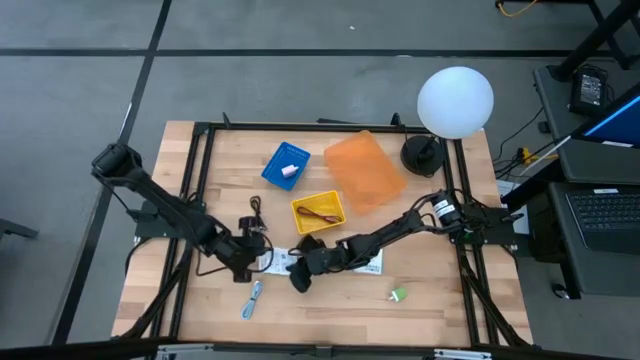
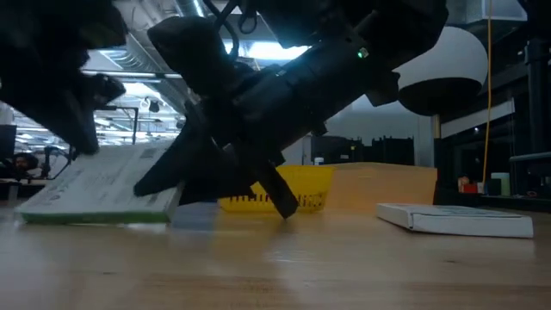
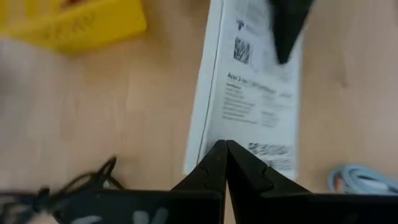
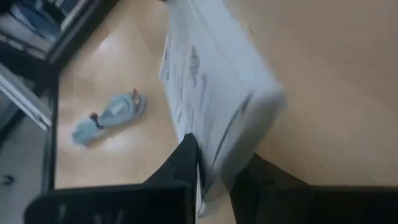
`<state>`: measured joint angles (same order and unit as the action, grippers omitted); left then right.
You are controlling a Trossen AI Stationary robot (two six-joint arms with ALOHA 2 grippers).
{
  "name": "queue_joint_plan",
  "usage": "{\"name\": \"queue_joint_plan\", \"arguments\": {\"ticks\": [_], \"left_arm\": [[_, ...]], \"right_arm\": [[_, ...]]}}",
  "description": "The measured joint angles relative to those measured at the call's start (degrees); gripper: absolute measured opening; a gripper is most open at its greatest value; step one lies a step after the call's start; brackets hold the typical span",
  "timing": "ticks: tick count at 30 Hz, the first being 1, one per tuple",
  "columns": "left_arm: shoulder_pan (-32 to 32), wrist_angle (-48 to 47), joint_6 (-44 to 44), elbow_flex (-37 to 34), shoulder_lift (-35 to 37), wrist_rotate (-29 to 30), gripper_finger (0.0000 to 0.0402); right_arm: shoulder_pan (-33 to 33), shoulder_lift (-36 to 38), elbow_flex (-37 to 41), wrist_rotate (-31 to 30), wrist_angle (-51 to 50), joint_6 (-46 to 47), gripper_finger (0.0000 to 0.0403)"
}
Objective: Pick and place items into bin
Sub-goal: Put the white card reader box into the orange bin
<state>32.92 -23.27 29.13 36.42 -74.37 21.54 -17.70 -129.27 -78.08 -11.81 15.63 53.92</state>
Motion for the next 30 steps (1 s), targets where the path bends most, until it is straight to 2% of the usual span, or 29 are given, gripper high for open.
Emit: {"name": "queue_joint_plan", "arguments": {"ticks": [9,18,25,30], "left_arm": [[5.8,-0.1,-1.9,0.1,11.1,7.2,0.0003],[11.3,-0.7,-4.3,0.0,18.7,15.6,0.0003],[13.7,0.0,-4.9,-0.5,20.1,19.5,0.0003],[14.3,2.3,-4.4,-3.3,20.1,19.5,0.0003]], "right_arm": [[-1.8,8.2,0.1,0.5,-7.1,-10.8,0.0012],[-3.7,17.2,0.0,-5.6,-20.3,-17.2,0.0011],[-4.5,21.7,0.2,-12.9,-28.4,-18.6,0.0011],[-4.5,25.4,8.9,-15.5,-22.5,-16.3,0.0011]]}}
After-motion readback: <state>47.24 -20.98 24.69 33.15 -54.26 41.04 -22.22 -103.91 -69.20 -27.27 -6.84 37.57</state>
